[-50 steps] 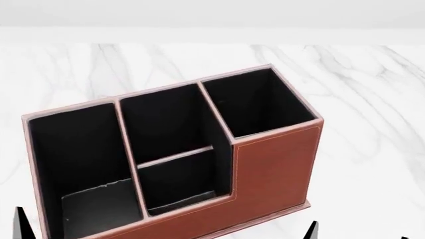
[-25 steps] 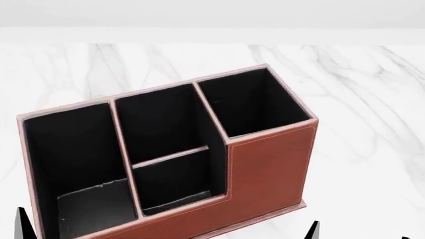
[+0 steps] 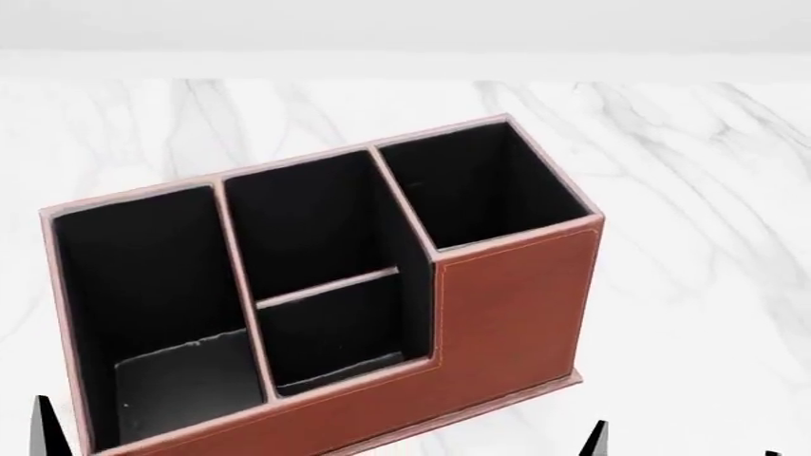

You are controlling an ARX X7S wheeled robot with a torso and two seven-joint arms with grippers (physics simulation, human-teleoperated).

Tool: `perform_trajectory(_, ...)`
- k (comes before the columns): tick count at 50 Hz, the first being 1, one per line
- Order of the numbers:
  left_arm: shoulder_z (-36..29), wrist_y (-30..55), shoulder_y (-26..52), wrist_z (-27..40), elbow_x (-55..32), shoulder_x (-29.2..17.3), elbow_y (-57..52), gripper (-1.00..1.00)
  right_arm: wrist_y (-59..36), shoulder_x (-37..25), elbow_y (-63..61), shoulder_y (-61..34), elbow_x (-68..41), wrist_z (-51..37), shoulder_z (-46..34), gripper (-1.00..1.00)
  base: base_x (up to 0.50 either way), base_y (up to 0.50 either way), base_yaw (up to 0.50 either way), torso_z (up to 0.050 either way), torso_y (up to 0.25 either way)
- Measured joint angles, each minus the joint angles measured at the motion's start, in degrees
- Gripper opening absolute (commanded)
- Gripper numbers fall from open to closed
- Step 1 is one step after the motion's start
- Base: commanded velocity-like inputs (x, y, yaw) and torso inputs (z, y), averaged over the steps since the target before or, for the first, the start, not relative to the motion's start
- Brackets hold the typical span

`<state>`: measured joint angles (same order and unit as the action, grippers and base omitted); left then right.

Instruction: Pick up the book and place it in the back compartment of the caddy.

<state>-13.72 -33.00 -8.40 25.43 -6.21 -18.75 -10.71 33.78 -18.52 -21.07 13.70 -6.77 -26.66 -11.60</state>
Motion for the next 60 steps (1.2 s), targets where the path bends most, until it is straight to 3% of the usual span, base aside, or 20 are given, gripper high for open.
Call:
perform_trajectory(30, 0.6, 1.9, 1.7, -1.1, -1.7, -2.8, 1.7, 1.0, 1.5, -0.5, -0.9, 0.8, -0.1, -0.7, 0.2, 1.0, 0.0, 0.0, 0.0, 0.0, 0.0)
perform_trajectory(46, -1.2, 6.0, 7.3, -7.0, -6.1, -6.8, 5.2, 1.0, 1.6, -0.9, -1.6, 1.3, -0.2, -1.2, 0.5, 1.0, 0.0, 0.0, 0.0, 0.0, 0.0)
perform_trajectory(60, -4.9, 9.9, 12.7, -18.1, -17.1, -9.1, 8.5, 1.0, 1.6, -1.0, -1.3, 1.0, -0.4, -1.5, 0.4, 1.0, 0.0, 0.0, 0.0, 0.0, 0.0)
